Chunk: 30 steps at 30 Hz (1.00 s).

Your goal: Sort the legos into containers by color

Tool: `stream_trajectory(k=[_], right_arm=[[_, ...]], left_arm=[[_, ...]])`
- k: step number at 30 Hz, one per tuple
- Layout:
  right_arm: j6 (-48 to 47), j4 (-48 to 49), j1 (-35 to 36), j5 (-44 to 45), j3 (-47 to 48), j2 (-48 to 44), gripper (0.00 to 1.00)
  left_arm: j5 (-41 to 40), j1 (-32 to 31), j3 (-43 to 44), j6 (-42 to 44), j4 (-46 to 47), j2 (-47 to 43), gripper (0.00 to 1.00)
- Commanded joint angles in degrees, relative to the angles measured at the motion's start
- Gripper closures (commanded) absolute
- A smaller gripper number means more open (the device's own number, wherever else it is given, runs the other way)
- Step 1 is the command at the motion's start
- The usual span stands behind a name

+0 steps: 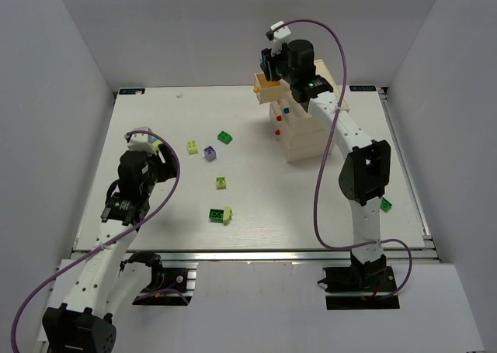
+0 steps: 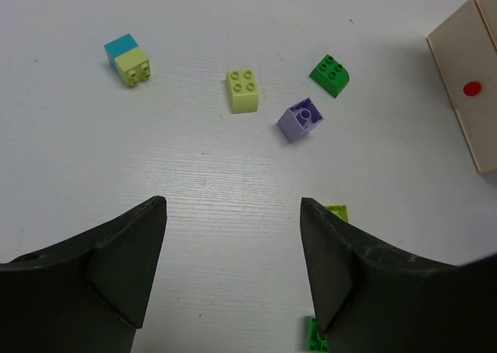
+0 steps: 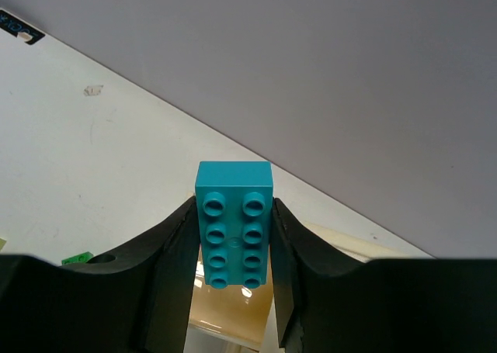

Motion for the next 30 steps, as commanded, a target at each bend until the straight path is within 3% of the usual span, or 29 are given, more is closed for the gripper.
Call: stream_trajectory(k=[1,13,18,23,26,27,29,30], right_arm=[[1.17,2.41,0.02,-0.77,-0.33,0.17,0.73],[1.44,1.88,0.02,-1.56,-0.42,0.35,0.37],[1.44,1.53,-0.16,-1.56,-0.51,-0.53,0.36],[1.52,0.74,-0.42,-2.43,-1.03,-4.21,0.41],[2.05,0.39,-0.69,-5.15,-3.32,-8.69,0.48],[2.23,-0.49,-1.04,-6.73,-5.15,-10.01,0.53],[2.49,-2.15,-1.65,-13.31,-9.62,-15.19,0.62],[2.14,-2.95,-1.92,-16.82,-11.39,-17.21,0.68]], left_arm=[[-0.29,0.14,-0.35,0.02,0.07,-0.28,0.21],[0.06,0.14,-0.27,0.02,0.07,-0.19,0.21],[-0.11,0.14,-0.27,-0.07,-0.11,-0.28,0.21],[-0.81,0.14,-0.53,-0.51,0.07,-0.37,0.22],[-1.51,0.14,-0.88,-1.12,0.42,-0.37,0.33],[-1.69,0.14,-1.06,-1.65,0.6,-0.02,0.48],[-2.65,0.14,-1.06,-2.26,0.6,1.03,0.63],[-3.18,0.14,-0.97,-2.79,0.42,1.56,0.77]])
